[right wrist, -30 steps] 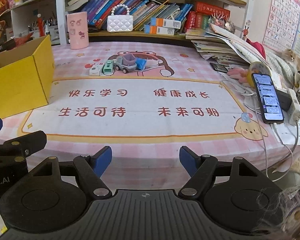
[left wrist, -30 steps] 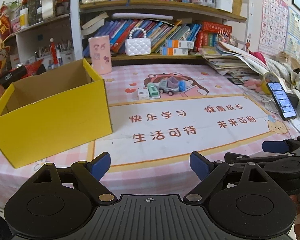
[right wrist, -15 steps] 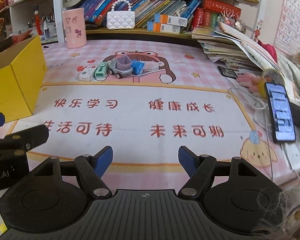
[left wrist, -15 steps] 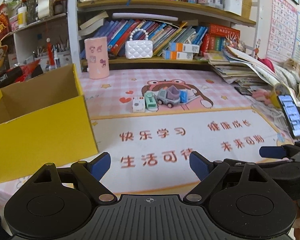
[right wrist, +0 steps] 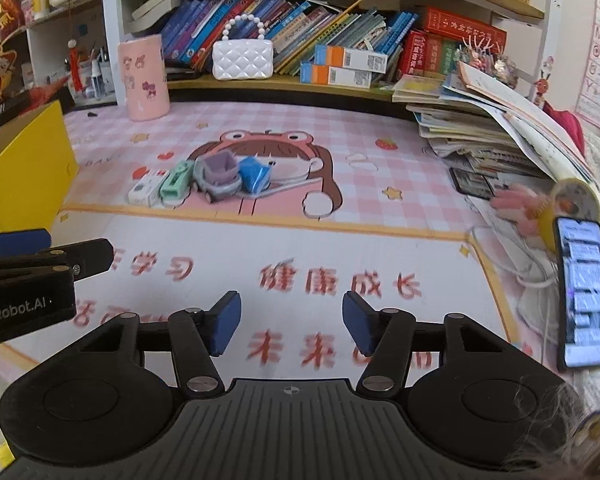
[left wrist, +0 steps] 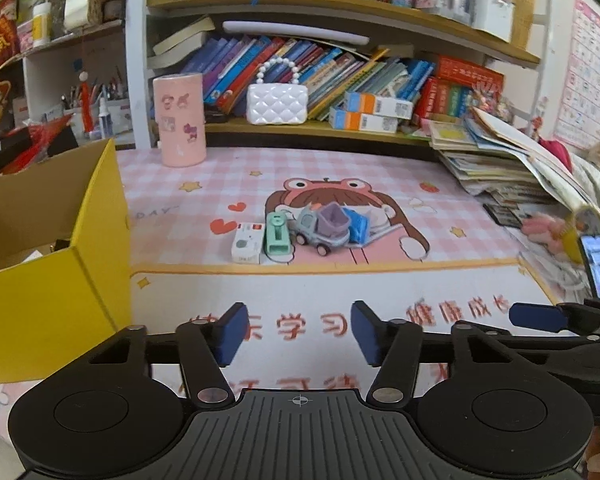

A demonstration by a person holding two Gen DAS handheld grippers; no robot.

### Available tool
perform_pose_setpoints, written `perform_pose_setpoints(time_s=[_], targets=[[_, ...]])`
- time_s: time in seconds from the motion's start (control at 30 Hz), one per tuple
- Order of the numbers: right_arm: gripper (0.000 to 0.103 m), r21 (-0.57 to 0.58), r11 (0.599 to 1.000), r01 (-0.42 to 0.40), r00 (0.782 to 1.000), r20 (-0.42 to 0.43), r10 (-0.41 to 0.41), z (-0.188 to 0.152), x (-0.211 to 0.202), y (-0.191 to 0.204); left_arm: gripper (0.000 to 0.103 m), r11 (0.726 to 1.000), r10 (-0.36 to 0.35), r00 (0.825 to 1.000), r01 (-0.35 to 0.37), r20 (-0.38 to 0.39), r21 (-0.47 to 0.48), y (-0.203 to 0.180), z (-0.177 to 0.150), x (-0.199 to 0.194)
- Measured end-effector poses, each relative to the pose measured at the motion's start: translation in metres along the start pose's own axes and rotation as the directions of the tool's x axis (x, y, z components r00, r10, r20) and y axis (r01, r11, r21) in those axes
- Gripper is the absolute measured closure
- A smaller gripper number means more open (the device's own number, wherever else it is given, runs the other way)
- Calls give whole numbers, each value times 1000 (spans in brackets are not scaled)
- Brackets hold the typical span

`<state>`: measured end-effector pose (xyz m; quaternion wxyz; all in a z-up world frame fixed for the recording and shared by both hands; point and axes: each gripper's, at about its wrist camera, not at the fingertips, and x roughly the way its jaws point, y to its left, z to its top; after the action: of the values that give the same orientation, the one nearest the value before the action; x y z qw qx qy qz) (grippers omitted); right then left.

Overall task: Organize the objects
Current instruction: 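Move both open tools toward the remaining small toys, then close the left tool on the small white box while the right tool grasps the blue piece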

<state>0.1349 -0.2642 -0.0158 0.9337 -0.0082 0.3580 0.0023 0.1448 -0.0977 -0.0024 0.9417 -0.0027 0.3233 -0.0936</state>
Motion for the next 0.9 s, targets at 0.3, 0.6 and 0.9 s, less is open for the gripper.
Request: perform_pose_setpoints(time_s=[0.3,0.6,0.9], targets=[[61,-29,997,-65,997,32,66,44,46,-28,66,994,73,997,-76,-38,-73,1,28,51],[61,-119,986,-119,992,30,123,80,101,-29,66,980,157,983,-167,-97,-107,11,50,106],[61,-197,960,-197,980,-12,198,90,137,-15,69,965,224,959,-243,-174,-96,26,53,143]])
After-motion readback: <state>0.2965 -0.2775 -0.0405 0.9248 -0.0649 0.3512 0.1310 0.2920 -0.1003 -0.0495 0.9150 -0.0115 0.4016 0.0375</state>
